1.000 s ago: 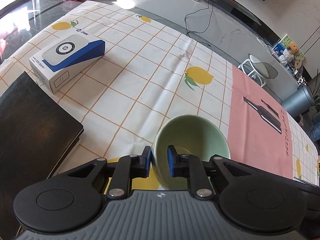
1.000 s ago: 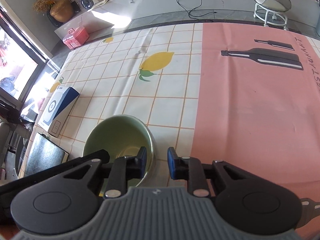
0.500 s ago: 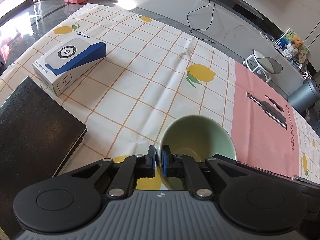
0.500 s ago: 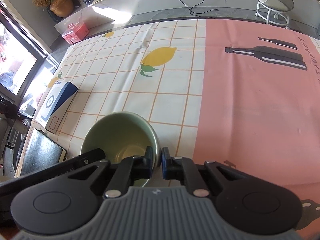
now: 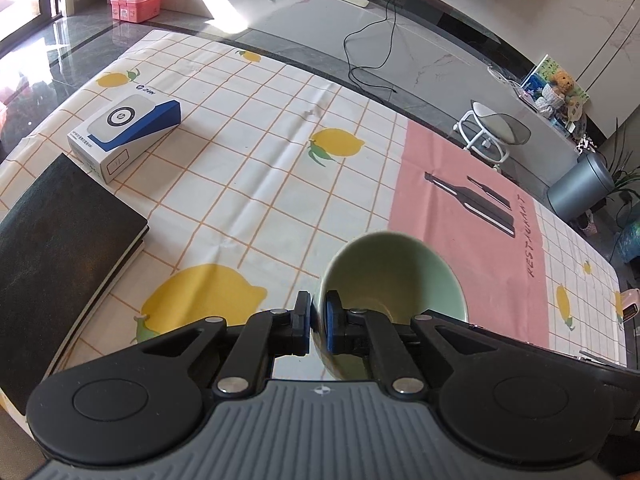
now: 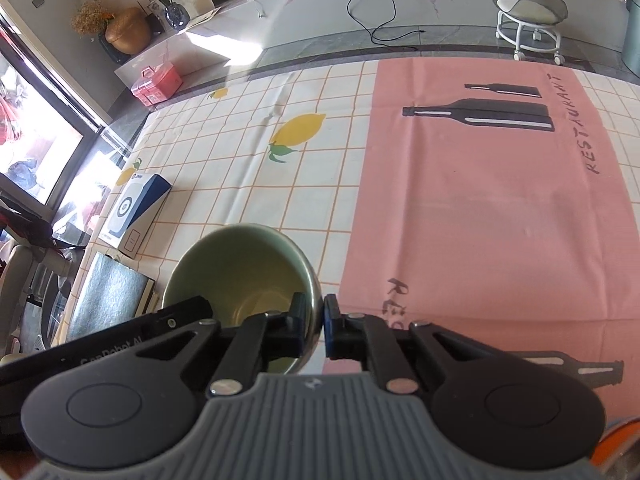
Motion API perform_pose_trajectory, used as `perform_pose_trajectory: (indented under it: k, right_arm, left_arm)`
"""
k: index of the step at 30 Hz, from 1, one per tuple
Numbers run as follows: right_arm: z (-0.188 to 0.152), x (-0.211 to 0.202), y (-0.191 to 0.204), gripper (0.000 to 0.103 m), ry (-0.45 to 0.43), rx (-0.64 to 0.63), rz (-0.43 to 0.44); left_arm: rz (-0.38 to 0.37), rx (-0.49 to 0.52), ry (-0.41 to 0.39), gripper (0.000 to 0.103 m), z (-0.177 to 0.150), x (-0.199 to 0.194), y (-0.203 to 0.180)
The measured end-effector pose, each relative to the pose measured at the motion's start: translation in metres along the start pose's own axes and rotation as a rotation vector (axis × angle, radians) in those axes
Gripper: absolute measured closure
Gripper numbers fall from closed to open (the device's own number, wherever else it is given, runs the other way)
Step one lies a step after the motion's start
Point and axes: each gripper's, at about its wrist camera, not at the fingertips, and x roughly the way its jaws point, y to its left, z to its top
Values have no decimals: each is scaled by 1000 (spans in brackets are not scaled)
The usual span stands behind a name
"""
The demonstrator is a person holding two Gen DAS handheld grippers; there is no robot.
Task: Organize plates and bowls
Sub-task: 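Lift the pale green bowl with both tools and carry it over the steel bowls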
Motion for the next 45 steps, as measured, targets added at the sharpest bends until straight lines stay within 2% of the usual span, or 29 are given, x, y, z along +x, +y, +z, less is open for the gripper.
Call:
perform_pose_trajectory:
  k: [11, 15, 22, 27, 36, 40, 45]
  right_arm:
    - [-14, -88, -43, 97, -84, 9, -9]
    - [-22, -123, -64, 97, -139, 18, -21]
    - [-39, -166, -104, 96, -184, 60, -52]
    - [-52, -186, -132, 96, -185, 88, -62]
    - [-88, -204, -164, 96, -155, 110, -80]
    - [-104, -193, -177, 96, -110, 140, -88]
    - [-113, -181, -181, 97, -80, 127, -99]
  left_arm:
    - [-67, 68, -56, 95, -26, -47, -67]
    - [-97, 107, -75, 95, -37, -61, -97]
    - [-126, 171, -71, 95, -62, -68, -144]
    - [-158, 194, -48, 95, -79, -71, -162]
    - [-199, 248, 47, 94, -116, -64, -177]
    - [-183, 281, 105, 94, -128, -50, -179]
    - [-151, 349, 119, 94, -135, -46, -184]
